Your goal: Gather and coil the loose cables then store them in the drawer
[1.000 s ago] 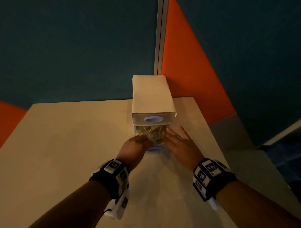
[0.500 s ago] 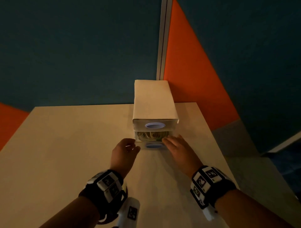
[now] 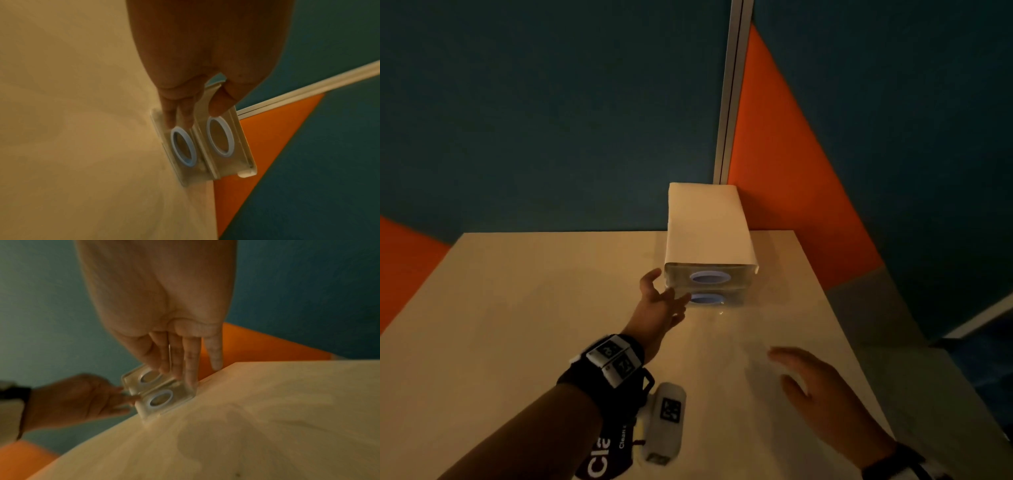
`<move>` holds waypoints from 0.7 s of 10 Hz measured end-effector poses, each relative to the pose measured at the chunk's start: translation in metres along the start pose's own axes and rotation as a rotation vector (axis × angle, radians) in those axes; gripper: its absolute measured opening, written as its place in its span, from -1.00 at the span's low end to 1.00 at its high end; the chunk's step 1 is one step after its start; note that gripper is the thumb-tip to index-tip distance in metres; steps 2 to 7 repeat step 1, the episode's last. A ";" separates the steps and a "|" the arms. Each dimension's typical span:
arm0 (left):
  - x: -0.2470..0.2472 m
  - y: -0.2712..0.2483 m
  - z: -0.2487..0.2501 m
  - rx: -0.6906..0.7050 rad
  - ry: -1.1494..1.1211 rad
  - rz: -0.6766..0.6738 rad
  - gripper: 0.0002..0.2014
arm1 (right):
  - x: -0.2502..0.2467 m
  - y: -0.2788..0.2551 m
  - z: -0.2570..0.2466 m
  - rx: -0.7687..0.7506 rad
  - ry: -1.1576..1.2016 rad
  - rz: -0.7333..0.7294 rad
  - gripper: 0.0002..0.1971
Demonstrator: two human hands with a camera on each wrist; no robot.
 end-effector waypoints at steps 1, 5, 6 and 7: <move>-0.015 -0.018 0.004 0.002 0.156 -0.015 -0.47 | -0.020 -0.047 0.008 0.148 0.173 0.009 -0.68; -0.015 -0.018 0.004 0.002 0.156 -0.015 -0.47 | -0.020 -0.047 0.008 0.148 0.173 0.009 -0.68; -0.015 -0.018 0.004 0.002 0.156 -0.015 -0.47 | -0.020 -0.047 0.008 0.148 0.173 0.009 -0.68; -0.015 -0.018 0.004 0.002 0.156 -0.015 -0.47 | -0.020 -0.047 0.008 0.148 0.173 0.009 -0.68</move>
Point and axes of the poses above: each hand's wrist, its own y-axis towards the middle knuckle, its own x-axis out of the palm, z = x × y, the point moved 6 cm from there along y, towards the middle knuckle, and after that the axes turned 6 degrees about -x, right-handed, at the moved point
